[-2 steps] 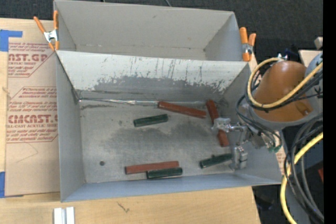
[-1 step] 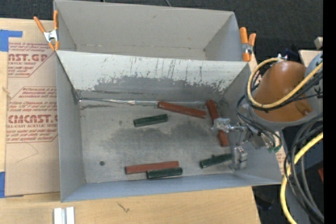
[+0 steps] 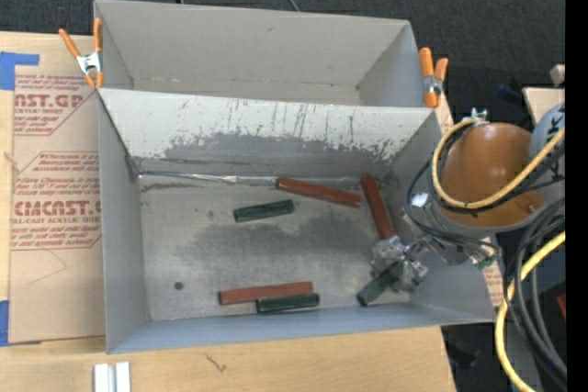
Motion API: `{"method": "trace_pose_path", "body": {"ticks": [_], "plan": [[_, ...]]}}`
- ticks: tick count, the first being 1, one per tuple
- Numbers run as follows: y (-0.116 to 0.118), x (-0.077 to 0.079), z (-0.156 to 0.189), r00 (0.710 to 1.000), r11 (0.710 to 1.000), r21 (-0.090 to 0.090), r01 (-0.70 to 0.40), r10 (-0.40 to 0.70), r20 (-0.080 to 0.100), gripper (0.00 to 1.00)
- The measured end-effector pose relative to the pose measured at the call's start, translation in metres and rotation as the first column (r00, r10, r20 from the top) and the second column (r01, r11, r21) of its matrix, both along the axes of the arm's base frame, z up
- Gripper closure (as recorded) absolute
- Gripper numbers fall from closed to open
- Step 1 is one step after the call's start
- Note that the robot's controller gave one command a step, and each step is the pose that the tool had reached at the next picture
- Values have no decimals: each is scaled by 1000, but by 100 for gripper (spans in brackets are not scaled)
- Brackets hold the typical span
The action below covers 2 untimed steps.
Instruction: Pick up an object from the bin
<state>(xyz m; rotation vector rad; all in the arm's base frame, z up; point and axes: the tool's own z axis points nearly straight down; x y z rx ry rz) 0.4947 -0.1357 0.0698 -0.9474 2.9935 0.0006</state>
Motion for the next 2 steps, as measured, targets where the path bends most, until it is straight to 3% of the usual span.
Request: {"method": "trace_pose_path", "body": {"ticks": [1,2], "plan": [[0,0,0,1000,1000,0,1,-1,0,100],[21,16,138,999,999,1,51,-51,2,100]]}}
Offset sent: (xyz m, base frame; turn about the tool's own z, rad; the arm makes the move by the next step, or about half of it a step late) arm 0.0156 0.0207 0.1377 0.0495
